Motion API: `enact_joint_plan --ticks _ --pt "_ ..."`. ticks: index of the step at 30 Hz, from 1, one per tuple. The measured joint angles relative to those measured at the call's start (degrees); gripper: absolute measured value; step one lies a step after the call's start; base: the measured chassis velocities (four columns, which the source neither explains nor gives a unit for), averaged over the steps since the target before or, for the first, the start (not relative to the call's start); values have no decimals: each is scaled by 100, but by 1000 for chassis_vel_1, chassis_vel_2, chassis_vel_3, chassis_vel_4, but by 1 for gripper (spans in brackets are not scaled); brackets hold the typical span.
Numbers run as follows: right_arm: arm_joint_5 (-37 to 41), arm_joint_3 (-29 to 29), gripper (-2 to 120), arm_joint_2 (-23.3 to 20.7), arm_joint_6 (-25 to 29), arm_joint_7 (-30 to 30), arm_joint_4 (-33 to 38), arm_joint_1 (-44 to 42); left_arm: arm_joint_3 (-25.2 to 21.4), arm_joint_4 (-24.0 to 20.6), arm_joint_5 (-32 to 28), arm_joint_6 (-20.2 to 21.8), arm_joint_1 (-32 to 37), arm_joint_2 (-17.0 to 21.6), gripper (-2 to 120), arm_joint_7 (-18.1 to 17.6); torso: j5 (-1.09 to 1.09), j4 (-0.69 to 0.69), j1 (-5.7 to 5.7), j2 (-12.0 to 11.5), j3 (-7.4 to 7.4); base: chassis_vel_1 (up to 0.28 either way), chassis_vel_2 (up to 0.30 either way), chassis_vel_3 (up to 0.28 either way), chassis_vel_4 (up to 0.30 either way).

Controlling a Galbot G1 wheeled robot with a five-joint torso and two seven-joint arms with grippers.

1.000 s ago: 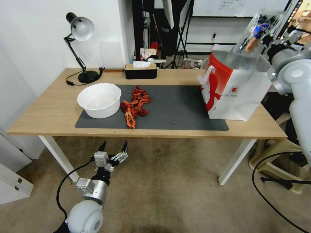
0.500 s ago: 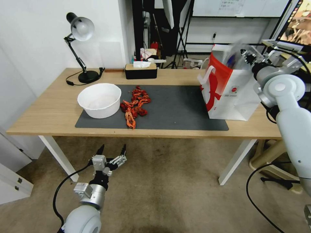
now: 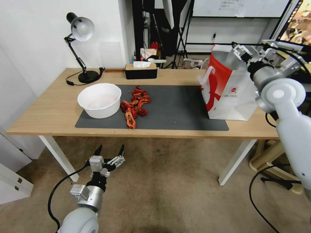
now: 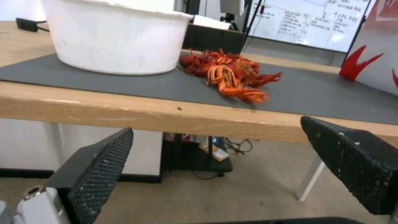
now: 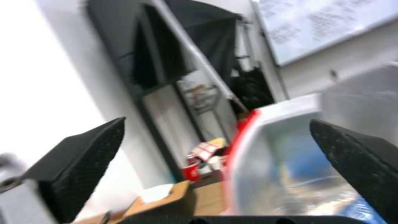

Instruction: Close the takeout container lid, then place the container into the takeout bag.

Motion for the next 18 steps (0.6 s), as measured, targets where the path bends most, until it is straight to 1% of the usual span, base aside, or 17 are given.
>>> enact_joint_plan --ticks 1,2,4,6,7,10,11,13,14,15,17,18 --pt "-160 11 110 -34 87 -168 127 -157 -2 0 0 -5 1 -16 100 21 1 0 0 0 0 0 0 0 0" --pt "-160 11 110 -34 87 -168 127 -157 -2 0 0 -5 1 -16 100 21 1 0 0 0 0 0 0 0 0" --pt "-1006 85 112 -148 496 -770 380 -758 -9 19 7 -36 10 -70 100 52 2 1 0 0 0 0 0 0 0" --pt "-1768 236 114 -218 855 -1145 554 -1347 -29 34 43 -69 28 -93 100 69 4 0 0 0 0 0 0 0 0" --pt "-1768 236 114 -218 855 -1145 554 -1347 -29 34 43 -69 28 -93 100 69 4 0 0 0 0 0 0 0 0" --pt "-2683 579 114 -227 1322 -1448 767 -2218 -60 37 119 -58 59 -96 100 70 2 0 0 0 0 0 0 0 0" --pt "-2683 579 114 -227 1322 -1448 767 -2218 -60 37 119 -58 59 -96 100 70 2 0 0 0 0 0 0 0 0" --pt "-2968 773 112 -109 1523 -1546 867 -2703 -59 27 185 -29 68 -104 100 14 0 0 0 0 -1 0 0 0 0" --pt "-3104 823 112 -2 1641 -1568 902 -2970 -75 35 285 -39 76 -126 100 5 3 -2 0 0 0 0 0 0 0" --pt "-3104 823 112 -2 1641 -1568 902 -2970 -75 35 285 -39 76 -126 100 5 3 -2 0 0 0 0 0 0 0" --pt "-3325 885 109 201 1832 -1569 944 -3385 -108 89 407 -94 82 -157 100 11 2 3 -1 0 0 0 0 0 0" --pt "-3527 922 106 375 1997 -1574 951 -3729 -112 131 427 -147 78 -171 100 9 2 1 0 0 0 0 0 0 0"
